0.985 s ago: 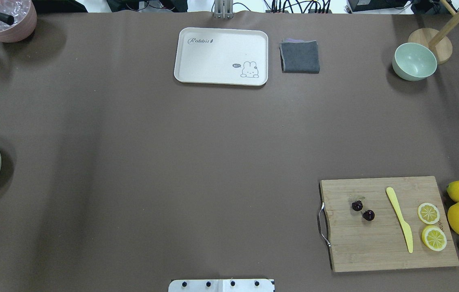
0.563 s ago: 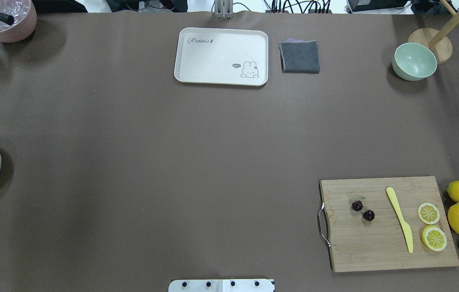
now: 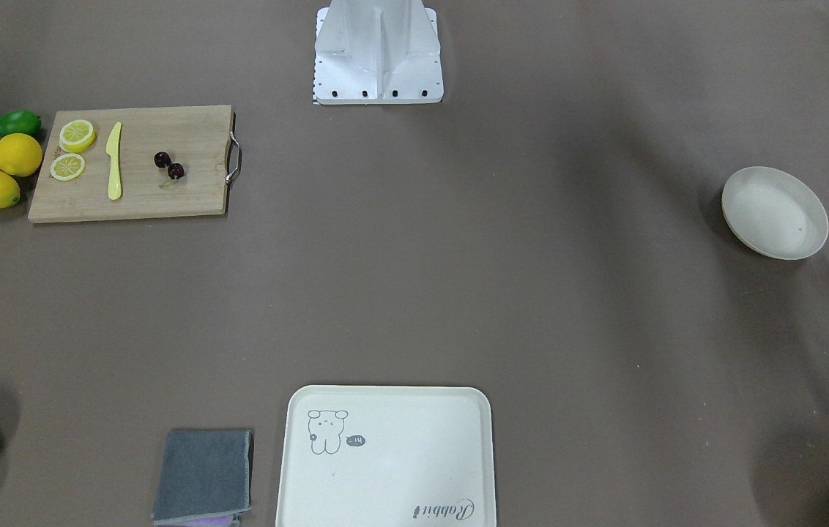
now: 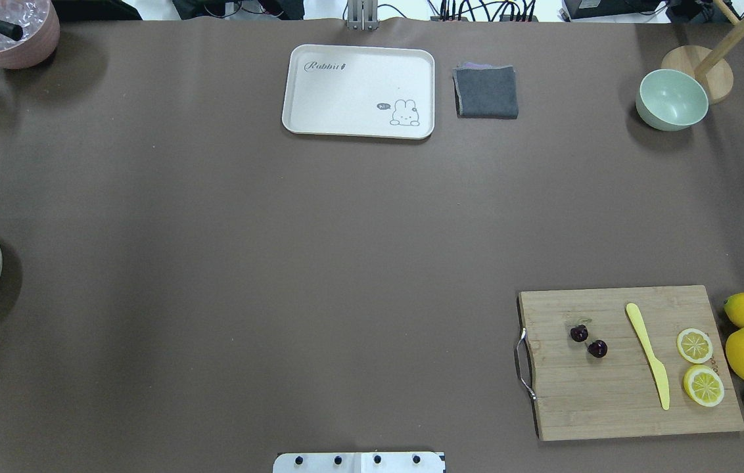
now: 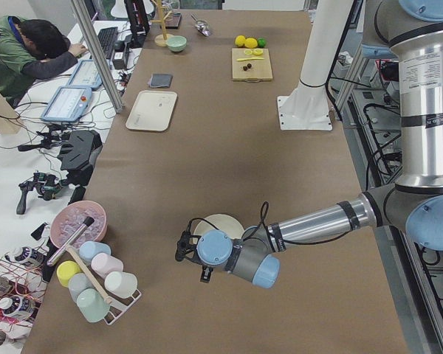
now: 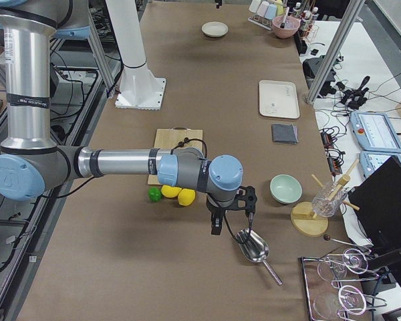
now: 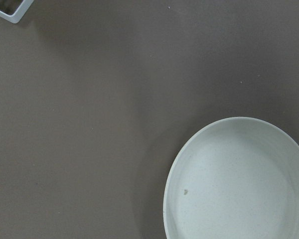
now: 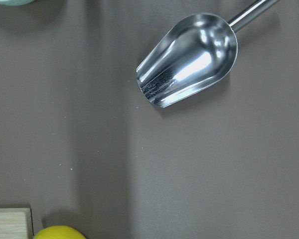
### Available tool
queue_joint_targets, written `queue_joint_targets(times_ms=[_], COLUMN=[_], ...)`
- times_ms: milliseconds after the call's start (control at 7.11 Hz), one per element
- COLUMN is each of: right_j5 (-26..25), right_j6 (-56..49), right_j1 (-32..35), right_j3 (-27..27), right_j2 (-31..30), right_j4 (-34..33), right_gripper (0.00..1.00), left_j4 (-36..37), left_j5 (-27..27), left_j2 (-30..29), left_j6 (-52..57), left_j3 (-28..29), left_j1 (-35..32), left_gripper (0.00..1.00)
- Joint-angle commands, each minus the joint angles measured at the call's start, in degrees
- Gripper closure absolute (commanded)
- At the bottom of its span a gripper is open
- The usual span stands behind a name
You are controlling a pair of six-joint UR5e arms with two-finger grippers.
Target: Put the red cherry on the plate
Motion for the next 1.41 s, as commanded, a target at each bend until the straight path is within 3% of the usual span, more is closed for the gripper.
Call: queue_joint_targets(times_ms=[0, 844, 985, 1267], right_j5=[0.0, -0.2, -0.2, -0.2], right_j6=[0.0, 0.1, 0.1, 0.1], right_j1=[0.1, 0.1, 0.1, 0.1], right_j3=[0.0, 0.2, 0.1, 0.2], right_j2=[-0.2, 0.4, 0.5, 0.6], right_j4=[0.1, 0.2, 0.2, 0.3], right_gripper=[0.0, 0.0, 0.0, 0.0], left_j4=[-2.3, -2.2, -2.1, -2.2], left_j5=[1.4, 1.5, 1.5, 1.4], left_j2=[0.0, -0.2, -0.1, -0.1], left_j6=[-3.4, -3.6, -3.7, -3.7], left_j3=[0.9, 4.6, 5.2, 5.2], left_j1=[5.7, 8.1, 8.1, 8.0], left_gripper=[0.02, 0.03, 0.24, 0.52])
